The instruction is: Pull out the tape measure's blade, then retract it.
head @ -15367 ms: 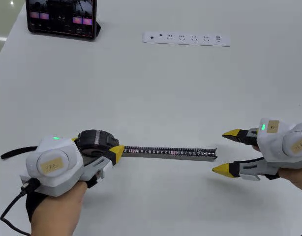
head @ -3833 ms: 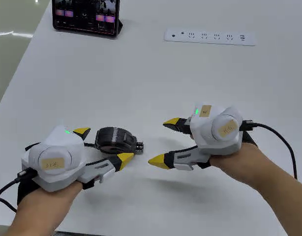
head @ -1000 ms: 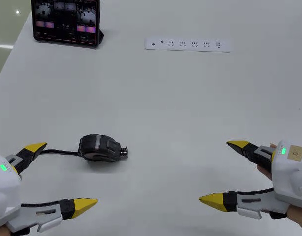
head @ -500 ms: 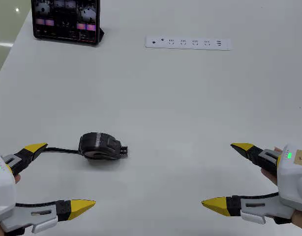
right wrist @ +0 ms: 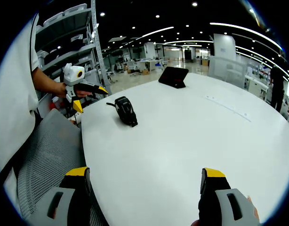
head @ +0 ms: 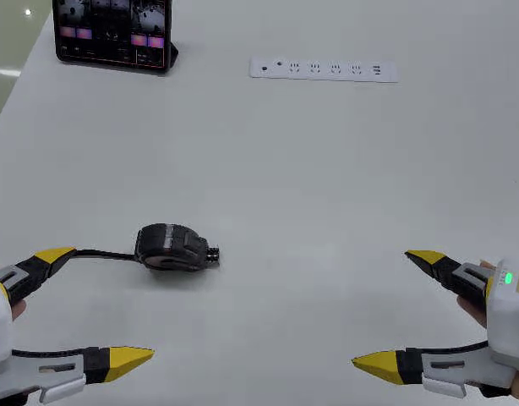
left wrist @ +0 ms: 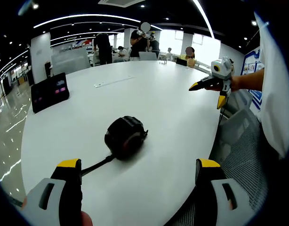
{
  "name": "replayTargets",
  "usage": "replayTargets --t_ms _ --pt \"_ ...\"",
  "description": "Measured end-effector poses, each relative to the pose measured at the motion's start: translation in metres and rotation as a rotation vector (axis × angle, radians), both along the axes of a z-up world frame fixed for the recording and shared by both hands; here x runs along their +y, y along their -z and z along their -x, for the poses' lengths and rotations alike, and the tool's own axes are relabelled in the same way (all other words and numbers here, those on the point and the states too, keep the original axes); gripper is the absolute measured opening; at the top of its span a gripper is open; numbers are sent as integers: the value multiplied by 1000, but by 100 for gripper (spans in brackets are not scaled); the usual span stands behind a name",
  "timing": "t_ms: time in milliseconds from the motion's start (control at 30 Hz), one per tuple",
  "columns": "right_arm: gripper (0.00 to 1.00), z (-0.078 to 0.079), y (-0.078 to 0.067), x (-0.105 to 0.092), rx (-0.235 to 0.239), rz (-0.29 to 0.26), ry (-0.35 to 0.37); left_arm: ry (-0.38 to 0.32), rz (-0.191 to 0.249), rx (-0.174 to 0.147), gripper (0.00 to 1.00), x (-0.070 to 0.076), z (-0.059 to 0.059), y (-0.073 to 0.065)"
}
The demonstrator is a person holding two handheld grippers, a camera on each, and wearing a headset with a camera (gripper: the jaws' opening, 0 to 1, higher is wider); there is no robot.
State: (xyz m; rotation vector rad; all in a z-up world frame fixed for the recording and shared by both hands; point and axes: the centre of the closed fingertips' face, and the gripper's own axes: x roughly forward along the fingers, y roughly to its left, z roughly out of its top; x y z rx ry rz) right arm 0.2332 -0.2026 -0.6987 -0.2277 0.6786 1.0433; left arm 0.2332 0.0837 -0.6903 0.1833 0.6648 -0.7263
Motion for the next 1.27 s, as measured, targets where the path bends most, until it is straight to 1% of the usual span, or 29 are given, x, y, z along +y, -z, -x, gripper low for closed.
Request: replayTargets --t_ms 133,333,400,467,533,567,600,633,667,700,733,767,800,833,867,900,967,1000,1067,1100,1267 --pt "99 2 1 0 -1 9 -5 8 -1 2 99 0 1 0" --pt "99 3 4 0 6 15 -12 18 -1 16 99 0 4 1" --pt "99 4 4 1 8 15 -14 22 -12 10 99 1 4 2" --pt "99 4 4 0 9 16 -14 19 -7 11 99 1 4 1" --pt "99 4 5 0 10 17 -15 22 -11 9 99 1 5 1" --pt "99 4 5 0 10 19 -16 27 -6 19 99 0 6 2" --pt "99 4 5 0 11 18 -17 22 -18 7 99 1 5 2" --pt "99 4 5 -1 11 18 -16 27 -5 9 99 0 6 1" --pt "99 4 5 -1 11 19 -16 25 8 23 99 -2 7 1" --pt "99 4 5 -1 12 18 -15 16 -7 7 99 1 5 1" --pt "99 4 5 -1 13 17 -14 25 10 21 99 -1 7 1" --pt "99 4 5 -1 13 16 -14 17 6 15 99 0 6 0" --pt "99 4 5 -1 14 17 -14 18 3 17 99 0 6 1" --pt "99 4 5 -1 14 17 -15 17 12 33 99 -1 8 2" --pt "99 5 5 -1 15 17 -16 16 2 23 99 0 7 2" --pt "99 5 5 -1 17 16 -16 23 6 33 99 0 8 3" --pt "99 6 6 -1 20 18 -17 23 -1 22 99 1 7 3" --pt "99 6 6 -1 20 19 -17 28 3 31 99 0 8 4" --pt "99 6 6 -1 21 19 -18 26 -4 24 99 1 7 4" --pt "99 6 7 -1 21 19 -18 25 5 28 99 1 8 4" --pt "99 7 7 -1 24 20 -20 21 7 32 99 3 7 4"
